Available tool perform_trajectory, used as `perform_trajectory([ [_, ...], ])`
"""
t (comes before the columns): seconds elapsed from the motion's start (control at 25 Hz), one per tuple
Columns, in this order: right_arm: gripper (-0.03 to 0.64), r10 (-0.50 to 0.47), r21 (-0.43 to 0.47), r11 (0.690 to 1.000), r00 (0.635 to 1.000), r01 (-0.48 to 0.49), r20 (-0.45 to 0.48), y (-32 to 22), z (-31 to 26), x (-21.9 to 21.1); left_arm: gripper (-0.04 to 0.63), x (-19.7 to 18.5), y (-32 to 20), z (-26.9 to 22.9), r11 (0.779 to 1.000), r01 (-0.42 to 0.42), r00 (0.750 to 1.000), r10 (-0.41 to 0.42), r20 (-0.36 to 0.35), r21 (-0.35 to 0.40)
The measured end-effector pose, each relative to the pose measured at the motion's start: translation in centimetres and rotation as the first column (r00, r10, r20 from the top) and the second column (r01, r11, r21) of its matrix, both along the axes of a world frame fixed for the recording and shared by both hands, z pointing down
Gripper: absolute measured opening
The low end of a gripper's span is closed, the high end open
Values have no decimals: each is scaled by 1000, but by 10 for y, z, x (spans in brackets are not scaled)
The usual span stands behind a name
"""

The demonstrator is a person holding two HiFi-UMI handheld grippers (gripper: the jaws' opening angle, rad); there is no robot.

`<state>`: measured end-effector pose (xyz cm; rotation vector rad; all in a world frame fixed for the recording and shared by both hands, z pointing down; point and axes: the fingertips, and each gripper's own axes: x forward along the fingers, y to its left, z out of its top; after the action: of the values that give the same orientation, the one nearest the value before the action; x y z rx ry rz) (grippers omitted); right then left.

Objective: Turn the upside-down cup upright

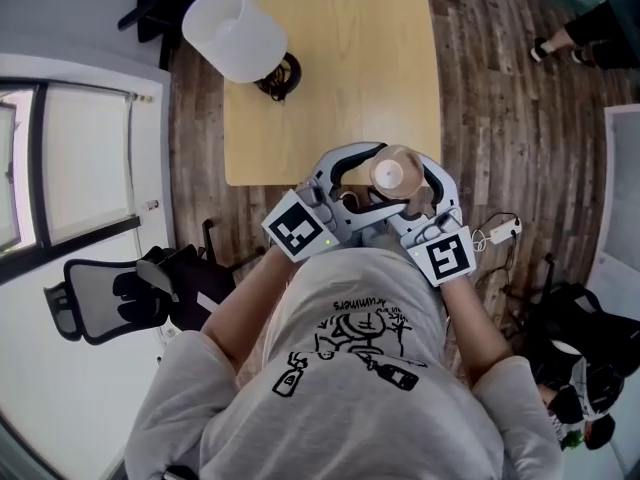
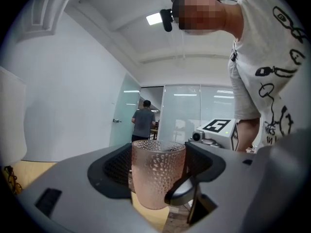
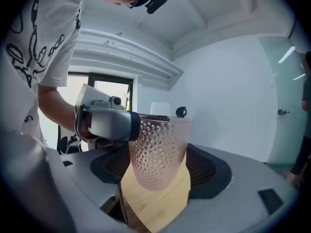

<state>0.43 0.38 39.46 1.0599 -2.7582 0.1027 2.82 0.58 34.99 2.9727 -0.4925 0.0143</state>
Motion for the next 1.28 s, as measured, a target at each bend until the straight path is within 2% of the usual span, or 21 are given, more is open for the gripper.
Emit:
perform_trajectory([
  [0.32,337,2,-117,993,992,-17,-129,-20,89,5,344,4,-22,80,1000,-1,997,2,81,-14],
  [0.48,337,-20,-126,992,981,-5,-195,-32,136,5,344,2,-34,128,1000,-16,989,19,146,-25],
  [0.72,337,-48,-153,988,966,8,-254,-47,196,4,342,0,-49,189,997,29,981,-14,191,-75],
  [1.08,337,-54,-181,984,956,1,-288,-61,236,5,342,3,-62,228,997,47,964,-31,266,-53],
  [1.28,337,-61,-189,982,952,3,-301,-58,246,4,342,2,-59,236,998,50,962,-36,271,-47],
])
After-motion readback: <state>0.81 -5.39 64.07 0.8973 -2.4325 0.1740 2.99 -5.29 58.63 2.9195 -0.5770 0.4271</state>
